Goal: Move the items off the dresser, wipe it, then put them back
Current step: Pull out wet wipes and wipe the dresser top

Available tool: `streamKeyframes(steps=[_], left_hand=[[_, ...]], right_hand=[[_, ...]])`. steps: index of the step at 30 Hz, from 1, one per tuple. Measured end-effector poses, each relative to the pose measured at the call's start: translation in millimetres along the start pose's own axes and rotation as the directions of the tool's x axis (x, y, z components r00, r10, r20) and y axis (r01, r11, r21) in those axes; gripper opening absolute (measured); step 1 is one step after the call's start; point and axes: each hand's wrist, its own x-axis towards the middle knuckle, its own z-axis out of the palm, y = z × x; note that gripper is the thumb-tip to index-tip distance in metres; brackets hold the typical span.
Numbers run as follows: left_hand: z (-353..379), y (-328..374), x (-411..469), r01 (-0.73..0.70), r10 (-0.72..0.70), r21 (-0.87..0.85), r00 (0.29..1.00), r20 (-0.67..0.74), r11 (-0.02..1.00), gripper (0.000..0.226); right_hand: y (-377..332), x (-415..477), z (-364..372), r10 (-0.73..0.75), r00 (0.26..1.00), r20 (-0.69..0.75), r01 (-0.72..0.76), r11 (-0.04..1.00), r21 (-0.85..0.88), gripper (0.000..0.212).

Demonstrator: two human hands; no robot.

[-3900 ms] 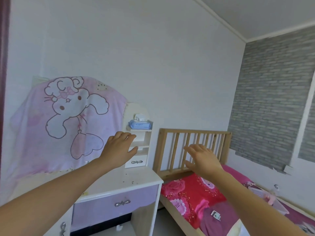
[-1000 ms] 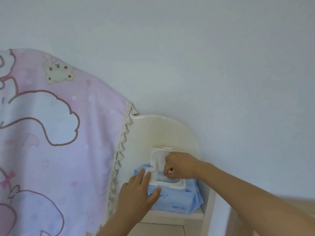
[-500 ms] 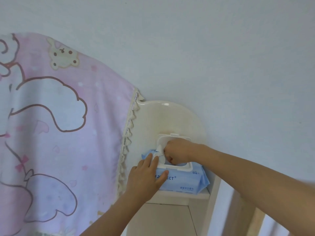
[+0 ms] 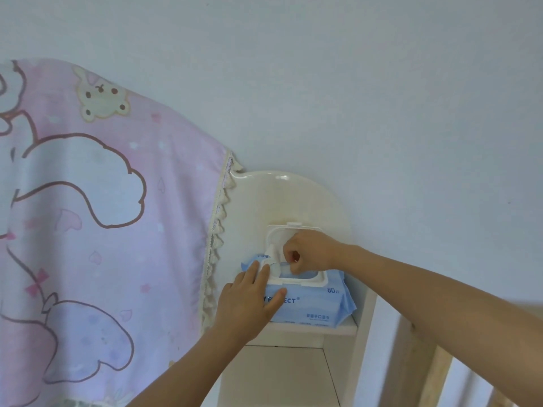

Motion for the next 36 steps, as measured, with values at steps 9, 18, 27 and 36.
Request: streamKeyframes(steps=[9, 18, 27, 36], left_hand=[[-4.1, 0.1, 0.6, 0.019, -0.019, 0.003, 1.0, 0.005, 1.0, 0.105], [-2.4, 1.0, 0.8, 0.007, -0.007, -0.005, 1.0, 0.021, 1.0, 0.089], [-4.6, 1.0, 1.2, 0.005, -0.004, -0.013, 1.0, 0.023, 1.0, 0.102], [-6.3, 0.5, 1.0, 0.036, -0.036, 0.014, 0.998, 0.043, 0.999, 0.106]], right_hand=[[15.8, -8.2, -51.4, 0.073, 0.988, 0.138, -0.108, 0.959, 0.262, 0.013], [-4.2, 2.4, 4.8, 0.046, 0.995, 0.088, -0.045, 0.999, -0.011, 0.041], [-1.2, 5.7, -1.2, 0.032, 0.994, 0.105, -0.023, 0.996, -0.084, 0.029], [23.8, -27.8, -95.7, 0.22, 0.959, -0.177, -0.184, 0.962, 0.202, 0.023]])
